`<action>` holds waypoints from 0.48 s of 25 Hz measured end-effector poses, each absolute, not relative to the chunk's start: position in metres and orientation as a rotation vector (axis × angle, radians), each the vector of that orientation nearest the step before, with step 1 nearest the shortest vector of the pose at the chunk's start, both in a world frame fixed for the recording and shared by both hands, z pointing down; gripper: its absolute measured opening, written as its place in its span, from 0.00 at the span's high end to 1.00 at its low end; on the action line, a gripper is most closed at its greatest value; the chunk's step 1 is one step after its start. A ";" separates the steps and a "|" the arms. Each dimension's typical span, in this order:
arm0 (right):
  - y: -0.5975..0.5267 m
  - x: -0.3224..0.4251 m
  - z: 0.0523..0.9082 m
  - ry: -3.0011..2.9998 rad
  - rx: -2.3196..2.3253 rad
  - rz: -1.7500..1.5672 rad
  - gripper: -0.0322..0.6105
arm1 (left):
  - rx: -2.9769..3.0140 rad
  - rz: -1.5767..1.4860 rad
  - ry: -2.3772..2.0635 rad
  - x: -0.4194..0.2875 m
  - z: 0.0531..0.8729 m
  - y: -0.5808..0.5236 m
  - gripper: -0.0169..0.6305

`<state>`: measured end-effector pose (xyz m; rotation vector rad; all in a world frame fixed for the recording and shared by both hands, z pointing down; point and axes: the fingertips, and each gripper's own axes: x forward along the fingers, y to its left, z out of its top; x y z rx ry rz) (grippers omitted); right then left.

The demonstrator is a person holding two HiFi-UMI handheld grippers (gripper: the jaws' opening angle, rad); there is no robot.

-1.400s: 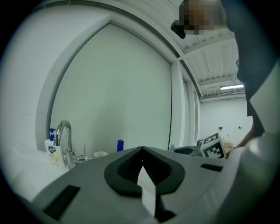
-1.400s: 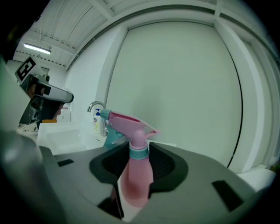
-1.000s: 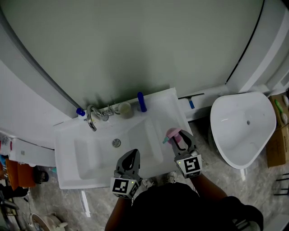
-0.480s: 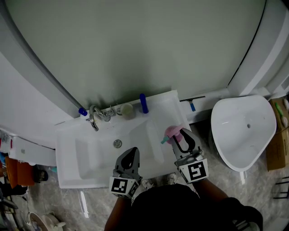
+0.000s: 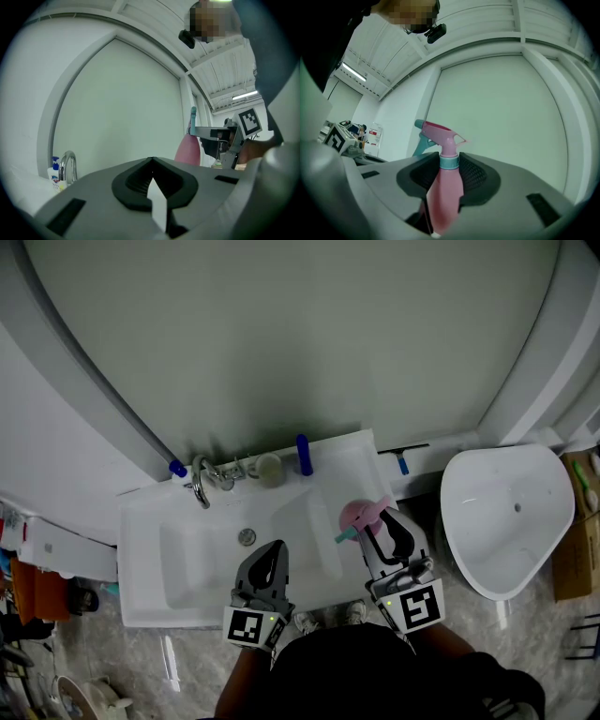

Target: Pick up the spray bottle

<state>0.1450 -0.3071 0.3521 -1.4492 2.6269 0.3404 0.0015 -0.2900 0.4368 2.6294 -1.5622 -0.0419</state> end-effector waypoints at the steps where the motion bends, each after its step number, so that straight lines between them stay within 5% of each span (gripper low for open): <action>1: -0.306 0.145 0.349 2.622 -1.444 0.347 0.74 | 2.630 -0.044 -1.566 0.001 0.436 -0.290 0.98; 12: -0.307 0.151 0.365 2.632 -1.542 0.339 0.75 | 2.630 -0.059 -1.563 0.001 0.433 -0.290 0.98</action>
